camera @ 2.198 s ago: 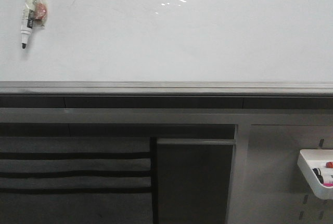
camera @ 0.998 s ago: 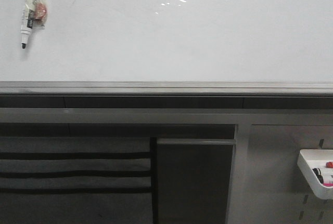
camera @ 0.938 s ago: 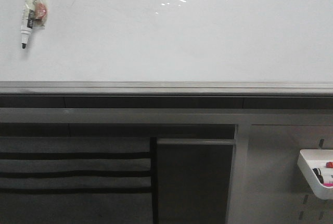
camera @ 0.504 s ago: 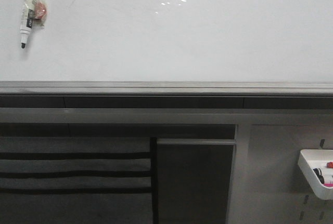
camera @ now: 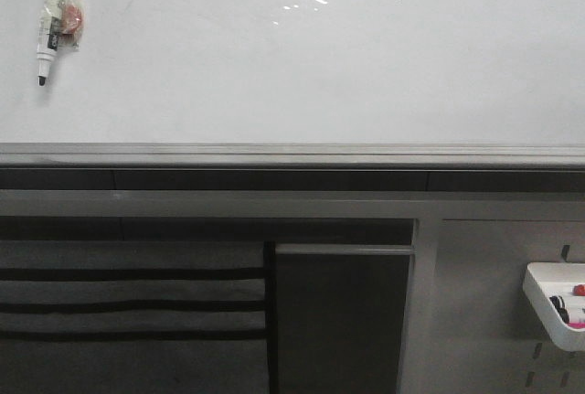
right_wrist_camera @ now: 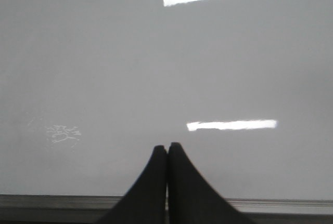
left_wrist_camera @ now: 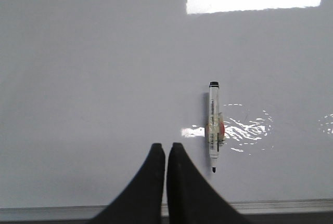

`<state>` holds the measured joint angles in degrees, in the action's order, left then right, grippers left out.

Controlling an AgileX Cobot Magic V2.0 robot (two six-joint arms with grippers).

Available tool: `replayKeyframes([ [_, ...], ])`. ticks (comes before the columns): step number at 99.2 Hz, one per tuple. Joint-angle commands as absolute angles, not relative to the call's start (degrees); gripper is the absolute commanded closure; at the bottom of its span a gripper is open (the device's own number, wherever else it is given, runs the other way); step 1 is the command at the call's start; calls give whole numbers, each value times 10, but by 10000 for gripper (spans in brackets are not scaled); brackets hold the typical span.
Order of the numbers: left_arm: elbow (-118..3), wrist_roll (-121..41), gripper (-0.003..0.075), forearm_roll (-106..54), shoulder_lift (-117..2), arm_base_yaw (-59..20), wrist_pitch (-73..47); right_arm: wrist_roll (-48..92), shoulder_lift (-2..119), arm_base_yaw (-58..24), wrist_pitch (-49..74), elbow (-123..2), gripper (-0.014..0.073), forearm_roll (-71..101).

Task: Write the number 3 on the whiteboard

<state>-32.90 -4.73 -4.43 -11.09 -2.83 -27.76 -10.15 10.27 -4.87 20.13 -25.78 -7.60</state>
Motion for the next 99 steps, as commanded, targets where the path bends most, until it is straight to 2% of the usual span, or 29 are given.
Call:
replayKeyframes([
  [1, -348, -47, 738, -47, -124, -26, -238, -100, 115, -46, 154, -279, 668, -87],
  [39, -348, -47, 738, -46, -124, -26, -237, -100, 115, -46, 154, -279, 664, -87],
  [46, -348, -44, 728, -46, -124, -26, -238, -100, 115, -46, 156, -279, 595, -87],
  [53, -348, -44, 647, -42, -124, -26, -236, -100, 115, -46, 156, -279, 435, -87],
  [57, -347, -44, 542, -36, -124, -26, -236, -100, 115, -46, 156, -279, 323, -87],
  [58, -347, -44, 542, -36, -124, -26, -236, -100, 115, -46, 156, -279, 305, -87],
  [59, -347, -44, 489, -35, -124, -26, -236, -100, 115, -46, 156, -279, 271, -87],
  [60, -347, -44, 489, -35, -124, -26, -236, -100, 115, -46, 156, -279, 255, -87],
  [63, -346, -44, 402, -32, -124, -26, -236, -100, 115, -46, 156, -279, 185, -87],
  [65, -346, -44, 370, -32, -124, -26, -234, -100, 115, -46, 156, -279, 162, -87],
  [66, -345, -44, 325, -32, -124, -26, -233, -100, 115, -46, 156, -279, 143, -87],
  [73, -345, -44, 236, -32, -124, -26, -230, -100, 115, -46, 156, -279, 92, -87],
  [79, -345, -44, 212, -32, -124, -26, -230, -100, 115, -46, 156, -279, 93, -87],
  [99, -344, -44, 248, -32, -124, -26, -230, -100, 115, -46, 156, -279, 95, -87],
])
